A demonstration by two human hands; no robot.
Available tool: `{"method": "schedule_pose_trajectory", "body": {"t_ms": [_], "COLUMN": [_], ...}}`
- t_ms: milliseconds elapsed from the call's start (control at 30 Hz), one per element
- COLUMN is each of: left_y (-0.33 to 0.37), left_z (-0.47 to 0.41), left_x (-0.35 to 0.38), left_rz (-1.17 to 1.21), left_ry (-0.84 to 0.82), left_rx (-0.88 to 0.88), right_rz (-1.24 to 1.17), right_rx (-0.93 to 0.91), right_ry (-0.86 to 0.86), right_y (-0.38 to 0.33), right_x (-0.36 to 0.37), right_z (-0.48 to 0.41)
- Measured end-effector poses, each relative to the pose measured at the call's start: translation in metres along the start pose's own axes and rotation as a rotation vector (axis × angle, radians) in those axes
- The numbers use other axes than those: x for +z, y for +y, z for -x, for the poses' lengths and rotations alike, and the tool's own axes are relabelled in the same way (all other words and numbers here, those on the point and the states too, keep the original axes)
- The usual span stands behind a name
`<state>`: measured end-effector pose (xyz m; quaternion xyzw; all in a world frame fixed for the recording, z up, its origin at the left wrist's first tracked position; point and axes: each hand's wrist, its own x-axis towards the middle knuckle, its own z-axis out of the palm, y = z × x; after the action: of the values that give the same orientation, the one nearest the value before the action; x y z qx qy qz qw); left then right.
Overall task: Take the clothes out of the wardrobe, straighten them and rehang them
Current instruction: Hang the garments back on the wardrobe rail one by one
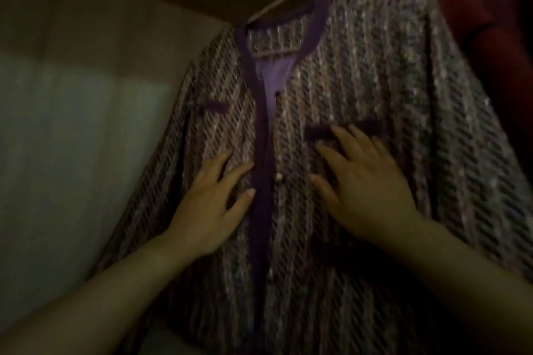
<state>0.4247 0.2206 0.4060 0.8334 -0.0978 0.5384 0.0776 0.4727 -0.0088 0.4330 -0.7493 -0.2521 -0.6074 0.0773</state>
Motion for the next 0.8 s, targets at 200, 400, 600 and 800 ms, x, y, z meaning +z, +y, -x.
{"method": "schedule_pose_trajectory", "body": {"t_ms": [200, 400, 600, 800], "left_y": [0.024, 0.067, 0.143, 0.242], "left_z": [0.106, 0.236, 0.373, 0.486], "left_x": [-0.001, 0.019, 0.037, 0.044], "left_rz": [-0.065, 0.138, 0.376, 0.649], "left_ry": [-0.214, -0.491, -0.794, -1.125], "left_rx": [0.073, -0.001, 0.022, 0.184], "right_rz": [-0.095, -0.308, -0.242, 0.033], "right_rx": [0.039, 0.236, 0.586, 1.007], "right_ry": [-0.280, -0.511, -0.812, -1.008], "right_y": [-0.031, -0.061, -0.090, -0.122], "right_x": [-0.011, -0.067, -0.155, -0.272], "right_z": [0.147, 0.281, 0.444, 0.575]}}
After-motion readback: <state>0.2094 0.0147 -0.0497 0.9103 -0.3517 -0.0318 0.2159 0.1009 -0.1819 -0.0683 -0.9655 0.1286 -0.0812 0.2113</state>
